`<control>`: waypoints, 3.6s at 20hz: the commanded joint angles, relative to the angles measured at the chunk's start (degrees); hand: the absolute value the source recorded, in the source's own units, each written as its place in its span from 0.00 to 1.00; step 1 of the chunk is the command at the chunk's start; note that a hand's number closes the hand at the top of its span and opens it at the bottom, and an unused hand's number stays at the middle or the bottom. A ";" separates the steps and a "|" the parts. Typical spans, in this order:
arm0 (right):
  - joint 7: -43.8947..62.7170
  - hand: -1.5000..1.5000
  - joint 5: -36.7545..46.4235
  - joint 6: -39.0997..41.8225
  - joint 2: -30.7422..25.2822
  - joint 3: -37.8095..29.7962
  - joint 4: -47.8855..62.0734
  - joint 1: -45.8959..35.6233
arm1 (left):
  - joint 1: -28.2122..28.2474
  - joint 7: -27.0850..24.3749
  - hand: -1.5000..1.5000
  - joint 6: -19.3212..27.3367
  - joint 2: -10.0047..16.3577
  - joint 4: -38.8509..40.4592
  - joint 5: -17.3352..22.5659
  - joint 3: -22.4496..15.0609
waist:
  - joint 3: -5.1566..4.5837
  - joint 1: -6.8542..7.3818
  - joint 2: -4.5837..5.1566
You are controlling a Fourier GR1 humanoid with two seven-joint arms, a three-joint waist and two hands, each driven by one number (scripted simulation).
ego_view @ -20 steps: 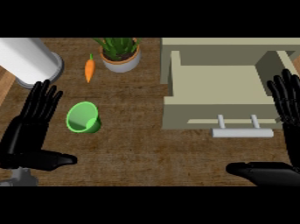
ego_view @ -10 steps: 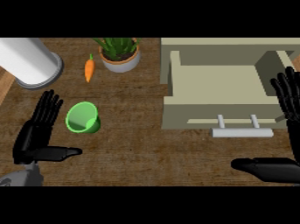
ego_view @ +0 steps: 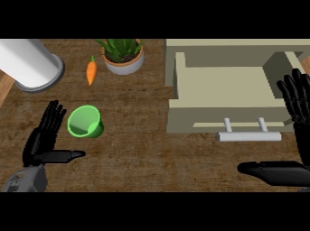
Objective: Pick up the cup, place it into the drawer and close the drawer
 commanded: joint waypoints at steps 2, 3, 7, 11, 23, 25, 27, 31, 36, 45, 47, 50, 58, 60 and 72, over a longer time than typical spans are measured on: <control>4.30 0.00 1.06 -1.56 1.14 1.24 -1.66 -2.56 | -7.73 -8.91 0.00 0.12 0.94 15.53 -1.78 1.39 | -0.02 -0.02 0.01; 2.68 0.00 0.51 0.11 -0.08 0.84 -1.81 -1.90 | -6.72 -13.74 0.00 -3.67 4.88 21.07 -1.55 3.51 | -0.07 -0.35 0.16; 0.05 0.00 -0.54 0.16 0.52 -0.53 1.22 -2.99 | -13.40 -19.62 0.00 -1.16 3.96 31.66 -4.16 3.09 | -0.08 -0.57 0.25; 0.16 0.00 -1.05 0.87 0.47 -0.76 1.24 -1.66 | -13.58 -24.64 0.00 -2.48 4.90 35.75 -4.37 3.61 | -0.12 -0.81 0.35; -1.28 0.00 -0.72 2.47 0.25 0.00 0.07 -0.14 | -16.00 -26.72 0.00 -1.00 2.70 38.77 -5.68 3.16 | -0.17 -1.26 0.50; -4.75 0.00 -1.45 3.53 -0.45 -1.78 5.35 -0.78 | -15.40 -26.43 0.00 -4.17 5.50 38.77 -5.72 3.16 | -0.14 -0.91 0.54; 1.71 0.00 -0.69 1.57 0.17 -0.02 1.08 -4.47 | -17.40 -26.81 0.00 0.55 1.82 38.97 -5.87 3.30 | -0.26 -1.41 0.73; -0.44 0.00 0.06 1.59 0.43 -0.41 3.08 -2.54 | -15.10 -29.57 0.00 -3.38 1.40 38.50 -5.69 3.18 | -0.21 -1.06 0.63; 0.55 0.00 -1.21 2.84 -0.17 -0.40 1.62 -1.96 | -18.66 -24.61 0.00 -10.09 3.97 38.54 -4.19 4.22 | -0.23 -1.54 0.64; -0.01 0.00 -1.54 2.56 -0.36 -1.46 6.22 -6.08 | -18.15 -27.24 1.00 -14.38 -1.35 36.50 -4.58 2.64 | -0.23 -1.06 0.81; 0.89 0.00 0.08 1.07 1.08 0.29 4.66 -5.91 | -19.18 -25.45 1.00 -17.50 -1.63 36.16 -3.81 2.79 | -0.24 -1.03 0.68; -0.22 0.00 -0.40 2.38 0.25 -0.06 3.32 -3.51 | -19.59 -24.48 1.00 -20.49 -1.79 35.36 -1.92 3.92 | -0.22 -1.23 0.52; 0.38 0.00 -0.36 1.71 0.50 -0.51 1.84 -2.77 | -13.75 -30.47 1.00 -14.47 -0.01 32.53 2.43 8.47 | -0.18 -0.49 0.35; 0.39 0.00 -2.23 3.12 -1.09 -2.58 1.69 -1.94 | -14.74 -29.67 1.00 -12.14 0.53 31.51 3.62 9.70 | -0.11 -0.60 0.22; -1.44 0.00 0.50 1.97 0.29 -1.21 3.81 -0.93 | -18.36 -28.52 1.00 -10.76 -2.64 21.27 2.63 5.68 | 0.03 0.12 -0.15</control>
